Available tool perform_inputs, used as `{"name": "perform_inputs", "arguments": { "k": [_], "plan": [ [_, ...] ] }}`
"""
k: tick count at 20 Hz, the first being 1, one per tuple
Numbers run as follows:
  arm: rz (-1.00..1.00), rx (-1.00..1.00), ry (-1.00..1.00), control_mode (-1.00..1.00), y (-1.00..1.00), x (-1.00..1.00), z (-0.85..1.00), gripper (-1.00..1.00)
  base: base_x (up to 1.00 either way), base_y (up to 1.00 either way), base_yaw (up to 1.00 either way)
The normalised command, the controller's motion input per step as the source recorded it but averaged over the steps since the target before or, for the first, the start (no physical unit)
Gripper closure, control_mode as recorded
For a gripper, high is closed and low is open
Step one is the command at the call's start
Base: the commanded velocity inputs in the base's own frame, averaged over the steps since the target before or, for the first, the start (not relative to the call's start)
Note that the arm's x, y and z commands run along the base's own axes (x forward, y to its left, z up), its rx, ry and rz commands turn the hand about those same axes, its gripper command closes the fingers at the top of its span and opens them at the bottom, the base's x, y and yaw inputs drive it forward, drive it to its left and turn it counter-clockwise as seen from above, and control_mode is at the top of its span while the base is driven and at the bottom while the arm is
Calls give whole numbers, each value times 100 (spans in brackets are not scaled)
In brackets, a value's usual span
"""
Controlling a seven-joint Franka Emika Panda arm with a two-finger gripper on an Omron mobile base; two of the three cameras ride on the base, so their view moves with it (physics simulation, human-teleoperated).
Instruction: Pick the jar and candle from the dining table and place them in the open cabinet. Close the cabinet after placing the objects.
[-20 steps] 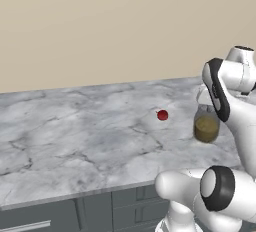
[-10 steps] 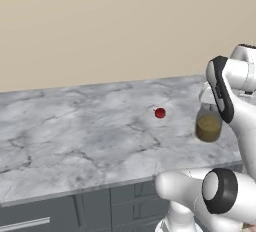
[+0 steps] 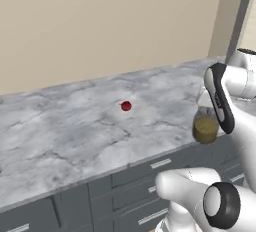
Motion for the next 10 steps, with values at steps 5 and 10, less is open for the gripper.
{"name": "perform_inputs", "arguments": {
  "k": [5,10],
  "plan": [
    [0,0,0,100,0,0,0,100,0,-61,-41],
    [0,0,0,100,0,0,0,100,20,-99,-27]
  ]
}}
